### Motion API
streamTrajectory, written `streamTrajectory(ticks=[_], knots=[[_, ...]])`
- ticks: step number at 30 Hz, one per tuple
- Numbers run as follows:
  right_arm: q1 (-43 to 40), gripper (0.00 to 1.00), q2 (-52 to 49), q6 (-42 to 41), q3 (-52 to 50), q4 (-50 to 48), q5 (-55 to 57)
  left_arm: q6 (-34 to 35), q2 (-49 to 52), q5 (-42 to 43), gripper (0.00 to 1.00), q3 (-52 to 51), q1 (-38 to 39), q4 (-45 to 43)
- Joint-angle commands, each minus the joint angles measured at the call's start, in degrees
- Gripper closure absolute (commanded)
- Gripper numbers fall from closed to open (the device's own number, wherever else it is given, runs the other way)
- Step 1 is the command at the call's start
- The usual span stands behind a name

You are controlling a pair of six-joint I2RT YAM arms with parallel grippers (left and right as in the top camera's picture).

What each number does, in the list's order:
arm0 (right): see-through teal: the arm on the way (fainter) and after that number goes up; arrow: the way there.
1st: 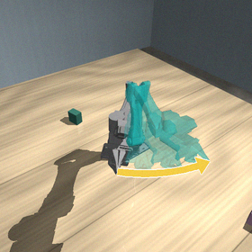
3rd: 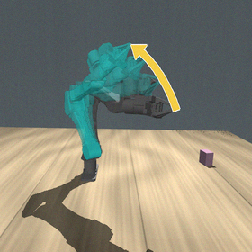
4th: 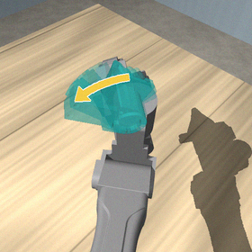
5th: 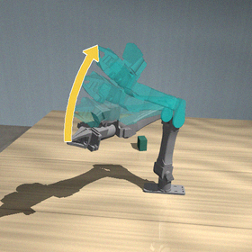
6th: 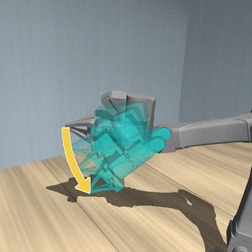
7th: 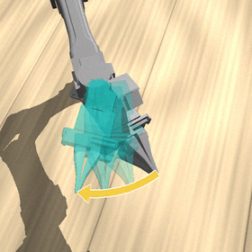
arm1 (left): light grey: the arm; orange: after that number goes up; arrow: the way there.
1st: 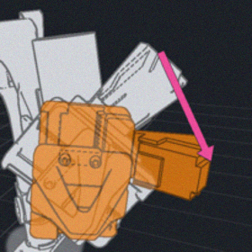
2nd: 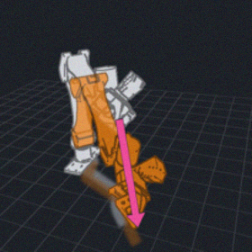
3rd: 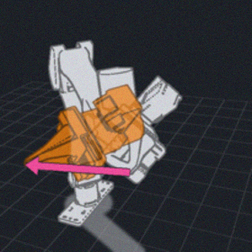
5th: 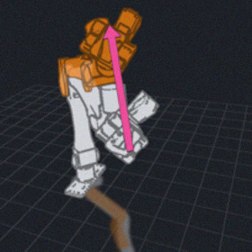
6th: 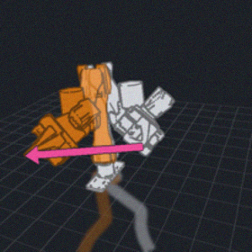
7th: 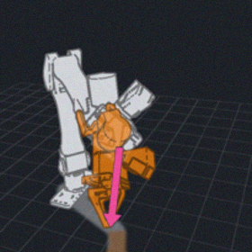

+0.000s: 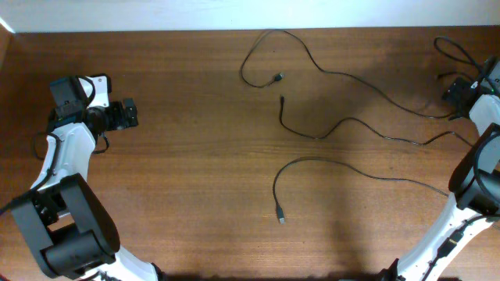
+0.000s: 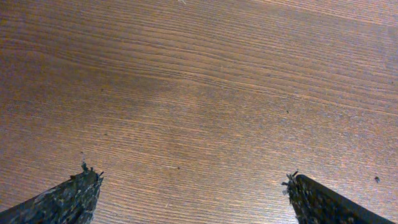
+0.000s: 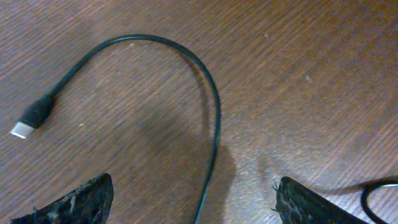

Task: Untangle cables
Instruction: 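Carry the cable far right with the right gripper, spreading it out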

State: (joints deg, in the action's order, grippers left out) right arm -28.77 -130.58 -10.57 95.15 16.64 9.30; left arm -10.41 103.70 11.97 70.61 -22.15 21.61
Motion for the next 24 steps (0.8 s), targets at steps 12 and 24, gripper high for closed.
streamTrajectory(ticks=[12, 24], knots=[[-3.1, 0.96, -5.9, 0.0, 0.6, -4.1, -0.2, 0.5, -1.5, 0.2, 0.01, 0.6, -0.3, 0.0], [-10.4, 0.96, -5.9, 0.0, 0.7, -18.8, 13.9, 0.5, -1.5, 0.2, 0.01, 0.6, -0.3, -0.1]])
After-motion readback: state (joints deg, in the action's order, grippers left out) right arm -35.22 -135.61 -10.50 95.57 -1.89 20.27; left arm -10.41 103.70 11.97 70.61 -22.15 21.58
